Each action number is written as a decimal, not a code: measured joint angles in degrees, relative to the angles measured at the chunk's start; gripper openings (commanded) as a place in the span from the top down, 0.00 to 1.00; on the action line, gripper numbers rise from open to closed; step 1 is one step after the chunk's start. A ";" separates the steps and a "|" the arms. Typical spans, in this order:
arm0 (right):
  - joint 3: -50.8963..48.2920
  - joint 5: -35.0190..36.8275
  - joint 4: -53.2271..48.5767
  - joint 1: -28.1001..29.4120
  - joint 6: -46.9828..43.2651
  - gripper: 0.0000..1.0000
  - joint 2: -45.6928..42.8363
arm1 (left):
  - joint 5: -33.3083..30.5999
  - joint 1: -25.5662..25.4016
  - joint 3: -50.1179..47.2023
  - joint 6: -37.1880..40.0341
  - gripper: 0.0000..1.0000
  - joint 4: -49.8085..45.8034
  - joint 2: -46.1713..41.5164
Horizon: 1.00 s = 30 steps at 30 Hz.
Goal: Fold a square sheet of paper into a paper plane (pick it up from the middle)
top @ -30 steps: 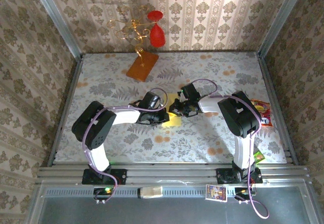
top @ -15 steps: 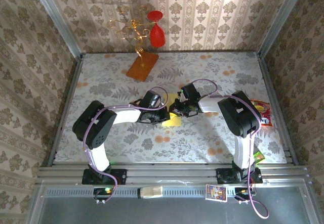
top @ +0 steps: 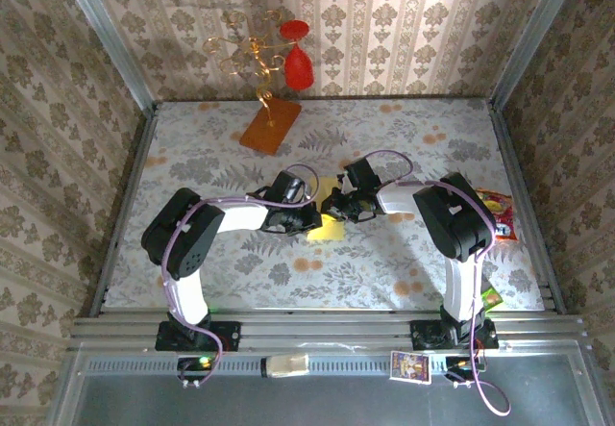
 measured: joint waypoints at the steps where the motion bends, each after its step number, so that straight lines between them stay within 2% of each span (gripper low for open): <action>1: 0.00 -0.04 0.02 0.00 0.00 0.92 0.00 | 0.13 0.07 0.00 0.46 1.00 -0.17 -0.04; 19: 0.33 -0.22 -0.15 -0.13 -0.17 0.92 0.28 | 2.49 0.48 1.46 5.25 1.00 -3.98 -0.81; 30: 0.44 -0.37 -0.26 -0.24 -0.48 0.92 0.39 | 2.75 1.33 1.01 5.57 1.00 -4.79 0.07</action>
